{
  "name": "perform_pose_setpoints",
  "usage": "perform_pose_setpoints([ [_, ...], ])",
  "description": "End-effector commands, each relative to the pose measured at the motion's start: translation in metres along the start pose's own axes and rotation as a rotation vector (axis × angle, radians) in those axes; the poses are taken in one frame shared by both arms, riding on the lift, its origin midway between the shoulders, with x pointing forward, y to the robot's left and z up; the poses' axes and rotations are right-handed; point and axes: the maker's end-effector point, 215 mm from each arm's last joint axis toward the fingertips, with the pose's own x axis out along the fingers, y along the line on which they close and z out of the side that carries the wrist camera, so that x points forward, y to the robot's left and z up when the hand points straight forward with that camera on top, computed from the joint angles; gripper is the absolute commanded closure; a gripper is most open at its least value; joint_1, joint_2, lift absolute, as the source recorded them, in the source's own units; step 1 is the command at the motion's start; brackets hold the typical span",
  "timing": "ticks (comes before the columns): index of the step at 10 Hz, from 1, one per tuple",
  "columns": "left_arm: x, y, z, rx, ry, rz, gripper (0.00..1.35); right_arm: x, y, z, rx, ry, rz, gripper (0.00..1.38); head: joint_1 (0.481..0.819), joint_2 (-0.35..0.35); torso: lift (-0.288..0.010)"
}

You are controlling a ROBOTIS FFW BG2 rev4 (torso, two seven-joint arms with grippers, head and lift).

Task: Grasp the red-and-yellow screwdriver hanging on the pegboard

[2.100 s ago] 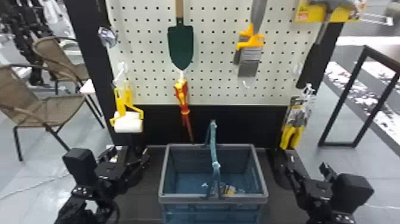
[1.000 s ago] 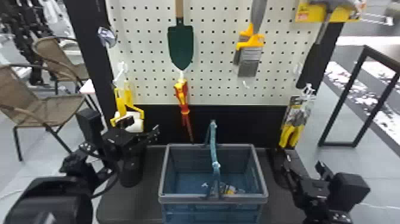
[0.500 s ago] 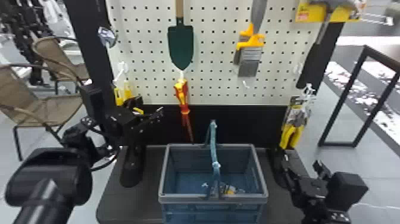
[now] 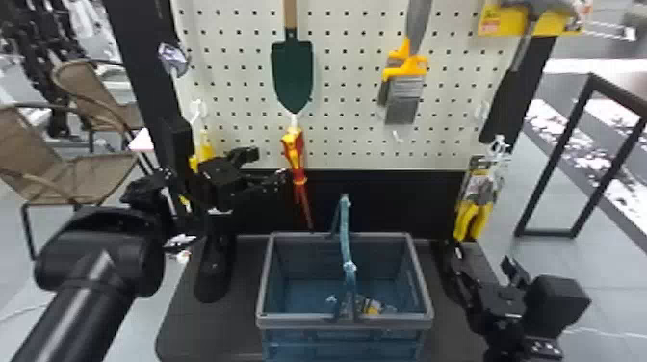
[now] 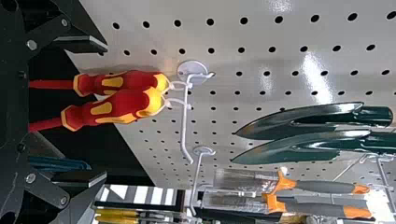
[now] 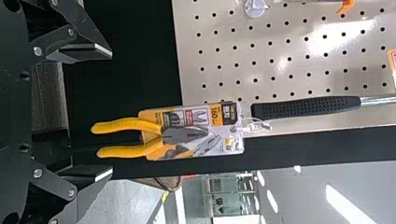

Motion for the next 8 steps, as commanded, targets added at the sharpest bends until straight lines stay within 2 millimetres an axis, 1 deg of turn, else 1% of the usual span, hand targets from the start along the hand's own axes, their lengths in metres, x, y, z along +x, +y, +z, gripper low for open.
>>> perform_pose_setpoints([
  [1, 0.002, 0.004, -0.003, -0.002, 0.01, -0.004, 0.33, 0.0, 0.001, 0.0, 0.0, 0.0, 0.003, 0.4, 0.549, 0.0, -0.1],
  [3, 0.007, 0.005, -0.01, -0.033, 0.013, -0.02, 0.33, 0.001, 0.002, 0.001, 0.001, -0.001, 0.006, 0.4, 0.549, 0.0, -0.1],
  [5, 0.018, -0.004, -0.014, -0.033, 0.036, -0.071, 0.33, 0.002, 0.006, 0.002, 0.0, -0.003, 0.018, 0.4, 0.549, 0.0, -0.1],
  [8, 0.034, -0.019, -0.006, -0.05, 0.03, -0.139, 0.33, 0.004, 0.008, 0.003, 0.0, -0.006, 0.024, 0.4, 0.549, 0.0, -0.1],
])
